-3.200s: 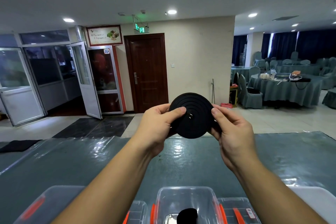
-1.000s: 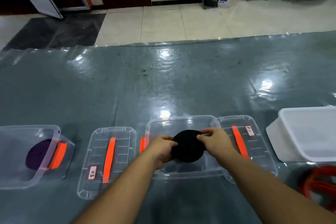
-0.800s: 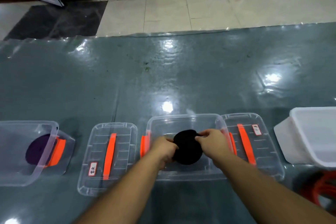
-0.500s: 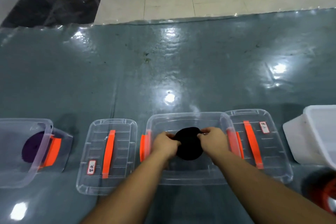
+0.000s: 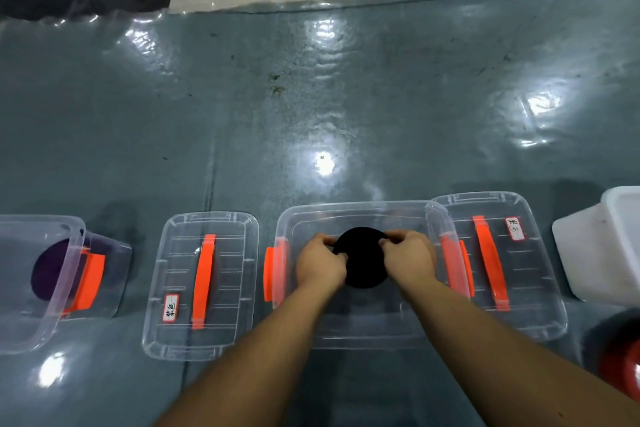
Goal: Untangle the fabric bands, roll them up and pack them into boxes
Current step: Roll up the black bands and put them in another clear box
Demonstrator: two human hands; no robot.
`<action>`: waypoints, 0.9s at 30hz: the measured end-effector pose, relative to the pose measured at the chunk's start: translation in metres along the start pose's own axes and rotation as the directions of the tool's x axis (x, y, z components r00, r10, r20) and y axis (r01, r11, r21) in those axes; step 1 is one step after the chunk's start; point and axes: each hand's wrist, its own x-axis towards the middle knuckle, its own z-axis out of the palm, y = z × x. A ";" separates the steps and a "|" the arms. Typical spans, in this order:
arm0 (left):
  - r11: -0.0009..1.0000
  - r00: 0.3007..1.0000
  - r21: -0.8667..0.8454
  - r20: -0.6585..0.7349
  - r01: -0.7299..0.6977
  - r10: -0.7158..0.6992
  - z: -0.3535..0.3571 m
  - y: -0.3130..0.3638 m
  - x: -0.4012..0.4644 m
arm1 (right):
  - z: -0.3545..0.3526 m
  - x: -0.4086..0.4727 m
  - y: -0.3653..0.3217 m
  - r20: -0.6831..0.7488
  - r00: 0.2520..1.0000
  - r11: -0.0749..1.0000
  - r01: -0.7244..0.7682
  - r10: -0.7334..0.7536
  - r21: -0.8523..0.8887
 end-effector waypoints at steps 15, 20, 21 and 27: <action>0.956 0.984 0.232 0.049 -0.178 0.171 -0.006 0.002 -0.004 | -0.004 0.001 -0.004 0.039 0.998 0.990 0.053 -0.048 -0.132; 0.919 0.970 0.330 0.180 -0.217 0.164 -0.014 0.010 -0.015 | -0.008 -0.002 -0.008 0.130 0.991 0.991 0.031 -0.014 -0.130; 0.905 0.961 0.350 0.215 -0.243 0.175 -0.015 0.011 -0.019 | -0.011 -0.005 -0.010 0.155 0.988 0.991 0.025 -0.004 -0.133; 0.874 0.929 0.375 0.315 -0.310 0.195 -0.025 0.014 -0.042 | -0.034 -0.042 -0.018 0.215 0.976 0.982 0.077 -0.038 -0.172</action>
